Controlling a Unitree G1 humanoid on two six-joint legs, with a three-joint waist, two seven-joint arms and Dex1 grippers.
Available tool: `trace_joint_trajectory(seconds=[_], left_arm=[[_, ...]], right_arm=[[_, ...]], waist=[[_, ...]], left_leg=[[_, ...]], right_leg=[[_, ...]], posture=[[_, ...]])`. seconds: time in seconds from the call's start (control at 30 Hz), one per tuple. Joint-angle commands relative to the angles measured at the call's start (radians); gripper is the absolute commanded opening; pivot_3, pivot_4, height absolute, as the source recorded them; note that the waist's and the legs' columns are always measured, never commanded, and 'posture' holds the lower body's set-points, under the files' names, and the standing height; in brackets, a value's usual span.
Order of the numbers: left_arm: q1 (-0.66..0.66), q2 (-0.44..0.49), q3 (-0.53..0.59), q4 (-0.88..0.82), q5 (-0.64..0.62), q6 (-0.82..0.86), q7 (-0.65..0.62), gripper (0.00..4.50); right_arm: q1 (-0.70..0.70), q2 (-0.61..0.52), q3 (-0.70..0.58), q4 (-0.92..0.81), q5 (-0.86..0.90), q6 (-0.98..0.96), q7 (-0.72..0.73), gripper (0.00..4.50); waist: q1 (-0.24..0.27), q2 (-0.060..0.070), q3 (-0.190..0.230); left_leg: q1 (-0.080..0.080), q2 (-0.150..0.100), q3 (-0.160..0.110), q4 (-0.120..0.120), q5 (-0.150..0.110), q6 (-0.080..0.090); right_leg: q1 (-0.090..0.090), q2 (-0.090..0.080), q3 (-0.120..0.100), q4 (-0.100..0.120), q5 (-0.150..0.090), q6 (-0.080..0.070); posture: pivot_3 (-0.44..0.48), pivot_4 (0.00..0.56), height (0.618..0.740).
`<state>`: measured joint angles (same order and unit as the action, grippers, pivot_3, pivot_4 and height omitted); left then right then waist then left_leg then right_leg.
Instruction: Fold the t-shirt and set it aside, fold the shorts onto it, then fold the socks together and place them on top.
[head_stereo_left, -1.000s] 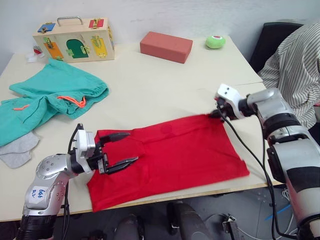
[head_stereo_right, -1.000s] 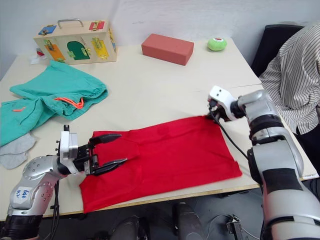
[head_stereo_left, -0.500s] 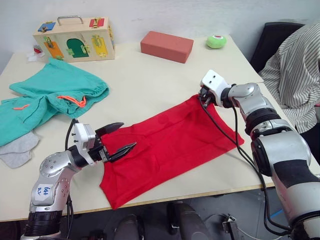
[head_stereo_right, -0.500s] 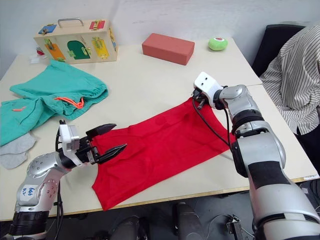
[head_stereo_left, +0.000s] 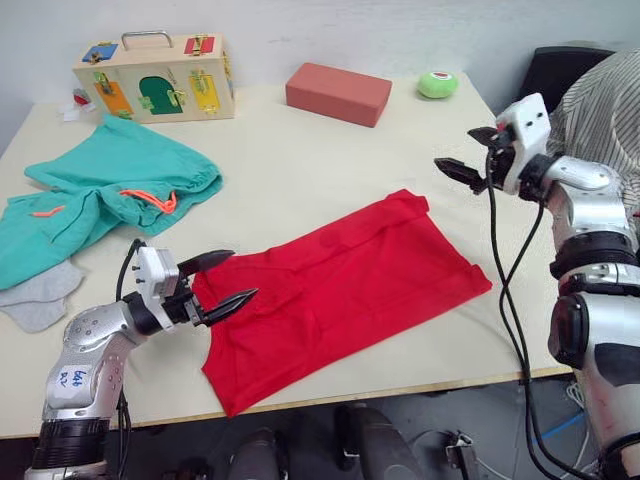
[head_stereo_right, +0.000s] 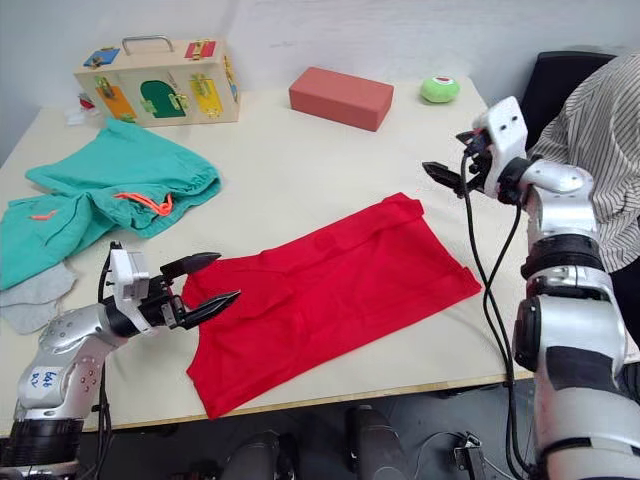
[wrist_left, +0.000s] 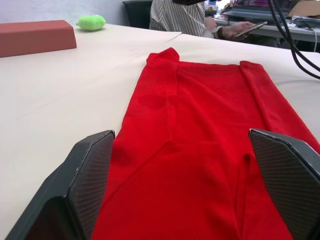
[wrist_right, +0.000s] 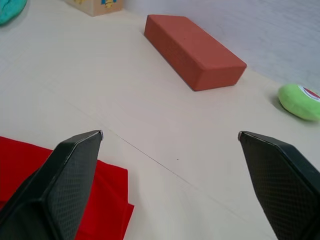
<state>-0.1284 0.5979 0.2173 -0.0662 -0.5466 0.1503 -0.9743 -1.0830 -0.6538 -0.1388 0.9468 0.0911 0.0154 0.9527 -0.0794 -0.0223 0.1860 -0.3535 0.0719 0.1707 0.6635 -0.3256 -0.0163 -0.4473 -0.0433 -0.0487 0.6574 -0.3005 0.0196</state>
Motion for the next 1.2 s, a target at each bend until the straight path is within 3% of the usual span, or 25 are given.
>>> trace_joint_trajectory(seconds=[0.03, 0.13, 0.2, 0.23, 0.43, 0.67, 0.9, 1.0, 1.2], left_arm=[[-0.043, 0.017, 0.002, 0.045, 0.008, -0.022, -0.038, 4.50], [-0.087, 0.018, -0.015, 0.096, 0.023, -0.028, -0.063, 4.50], [-0.122, 0.024, -0.027, 0.133, 0.037, -0.033, -0.079, 4.50], [-0.132, 0.029, -0.030, 0.147, 0.044, -0.038, -0.089, 4.50], [-0.224, 0.073, -0.046, 0.282, 0.101, -0.076, -0.148, 4.50], [-0.332, 0.119, -0.082, 0.435, 0.149, -0.076, -0.227, 4.50], [-0.502, 0.123, -0.165, 0.618, 0.249, -0.051, -0.252, 4.50], [-0.607, 0.081, -0.222, 0.718, 0.312, -0.042, -0.234, 4.50], [-0.741, 0.001, -0.301, 0.875, 0.409, -0.068, -0.237, 4.50]], right_arm=[[0.155, -0.029, -0.053, -0.280, 0.084, 0.114, 0.003, 4.46], [0.291, -0.016, -0.099, -0.497, 0.146, 0.229, -0.061, 4.46], [0.379, -0.012, -0.130, -0.627, 0.177, 0.291, -0.106, 4.46], [0.425, -0.010, -0.147, -0.691, 0.195, 0.325, -0.127, 4.46], [0.762, -0.025, -0.271, -1.118, 0.369, 0.577, -0.172, 4.46], [1.130, 0.006, -0.472, -1.460, 0.543, 0.777, -0.259, 4.46], [1.393, 0.106, -0.612, -1.652, 0.801, 0.962, -0.393, 4.46], [1.397, 0.108, -0.589, -1.633, 0.859, 1.095, -0.526, 4.46], [1.167, 0.067, -0.553, -1.470, 0.887, 1.302, -0.756, 4.46]], waist=[[-0.001, 0.000, 0.000], [-0.010, 0.004, 0.002], [0.000, 0.005, 0.003], [0.015, 0.005, 0.004], [0.085, 0.005, 0.004], [0.094, 0.005, 0.003], [0.091, 0.002, 0.003], [0.093, -0.001, 0.003], [0.078, -0.002, 0.003]], left_leg=[[0.000, 0.000, 0.000, 0.000, 0.000, 0.000], [-0.007, -0.016, -0.042, -0.017, 0.015, 0.001], [-0.018, -0.028, -0.071, -0.020, 0.029, 0.003], [-0.020, -0.027, -0.069, -0.015, 0.031, 0.001], [-0.018, -0.027, -0.068, -0.014, 0.026, 0.010], [-0.018, -0.028, -0.064, -0.014, 0.023, 0.014], [-0.017, -0.027, -0.064, -0.014, 0.023, 0.013], [-0.017, -0.027, -0.064, -0.014, 0.023, 0.013], [-0.017, -0.027, -0.062, -0.014, 0.023, 0.014]], right_leg=[[0.000, 0.000, 0.000, 0.000, 0.000, 0.000], [0.020, -0.017, -0.038, -0.008, 0.001, 0.001], [0.022, -0.032, -0.067, -0.011, 0.001, 0.002], [0.016, -0.031, -0.065, -0.012, 0.001, 0.002], [0.020, -0.033, -0.065, -0.012, 0.003, 0.001], [0.019, -0.034, -0.063, -0.015, 0.004, 0.002], [0.020, -0.032, -0.062, -0.014, 0.004, 0.003], [0.020, -0.032, -0.062, -0.014, 0.004, 0.003], [0.019, -0.032, -0.059, -0.014, 0.005, 0.004]], posture=[[0.000, 0.150, 0.740], [0.000, 0.150, 0.740], [0.000, 0.150, 0.740], [0.000, 0.150, 0.740], [0.000, 0.150, 0.740], [0.000, 0.150, 0.740], [0.000, 0.150, 0.740], [0.000, 0.150, 0.740], [0.000, 0.150, 0.740]])
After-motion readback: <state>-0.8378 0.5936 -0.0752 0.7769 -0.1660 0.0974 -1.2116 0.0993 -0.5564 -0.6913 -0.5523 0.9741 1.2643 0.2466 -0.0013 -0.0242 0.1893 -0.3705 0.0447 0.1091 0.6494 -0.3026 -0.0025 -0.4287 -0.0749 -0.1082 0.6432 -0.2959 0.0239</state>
